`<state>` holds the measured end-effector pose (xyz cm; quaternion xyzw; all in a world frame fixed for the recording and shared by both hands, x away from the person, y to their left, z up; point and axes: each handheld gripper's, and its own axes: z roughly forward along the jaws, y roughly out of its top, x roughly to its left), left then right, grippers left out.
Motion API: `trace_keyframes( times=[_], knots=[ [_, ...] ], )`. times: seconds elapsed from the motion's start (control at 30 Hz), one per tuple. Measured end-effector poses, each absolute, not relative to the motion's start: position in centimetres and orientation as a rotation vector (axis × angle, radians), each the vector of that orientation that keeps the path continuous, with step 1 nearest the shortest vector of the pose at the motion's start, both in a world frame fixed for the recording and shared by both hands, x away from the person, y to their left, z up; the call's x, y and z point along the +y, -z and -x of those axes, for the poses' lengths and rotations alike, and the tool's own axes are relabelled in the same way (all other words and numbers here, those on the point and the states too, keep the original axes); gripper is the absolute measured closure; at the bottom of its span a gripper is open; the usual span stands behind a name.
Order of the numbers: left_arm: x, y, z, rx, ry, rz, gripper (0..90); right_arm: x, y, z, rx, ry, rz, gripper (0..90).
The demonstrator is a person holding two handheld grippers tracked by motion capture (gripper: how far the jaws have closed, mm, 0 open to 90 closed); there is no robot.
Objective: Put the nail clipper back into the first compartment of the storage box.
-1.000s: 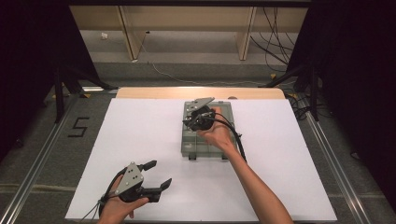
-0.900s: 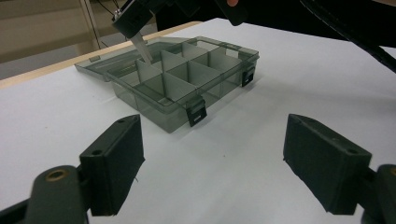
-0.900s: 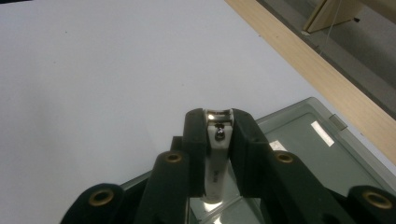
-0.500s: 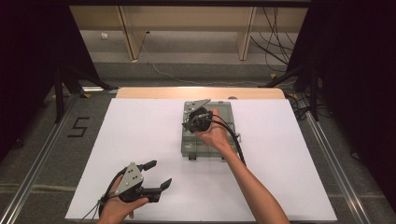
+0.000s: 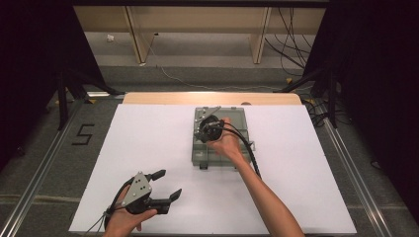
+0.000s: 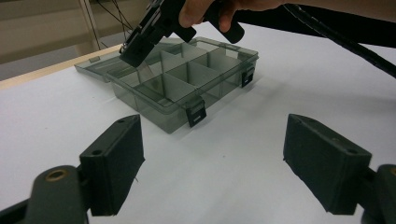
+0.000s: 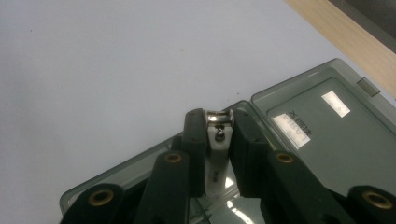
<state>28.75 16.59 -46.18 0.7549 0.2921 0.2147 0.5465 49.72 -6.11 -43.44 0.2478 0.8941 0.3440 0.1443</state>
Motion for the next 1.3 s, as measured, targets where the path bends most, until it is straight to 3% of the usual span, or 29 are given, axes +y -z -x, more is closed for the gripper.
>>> trace_keyframes(
  times=[0.2, 0.33, 0.43, 0.63, 1.3],
  knots=[
    [16.6, 46.2, -28.7, 0.692, -0.508, -1.789, 19.8, -6.1, 43.7, -50.1, 2.577, -0.970, -0.766, 76.6],
    [16.7, 46.2, -28.8, 0.685, -0.515, -1.794, 19.8, -6.5, 43.1, -50.2, 2.550, -0.980, -0.792, 68.6],
    [16.6, 46.2, -28.7, 0.693, -0.508, -1.790, 19.8, -6.8, 42.4, -50.1, 2.480, -1.011, -0.808, 56.6],
    [16.6, 46.2, -28.7, 0.694, -0.509, -1.793, 19.8, -7.8, 41.1, -49.5, 2.477, -1.011, -0.808, 47.8],
    [16.7, 46.2, -28.8, 0.702, -0.518, -1.792, 19.8, -9.7, 37.2, -45.6, 2.428, -1.122, -0.684, 36.8]
  ],
)
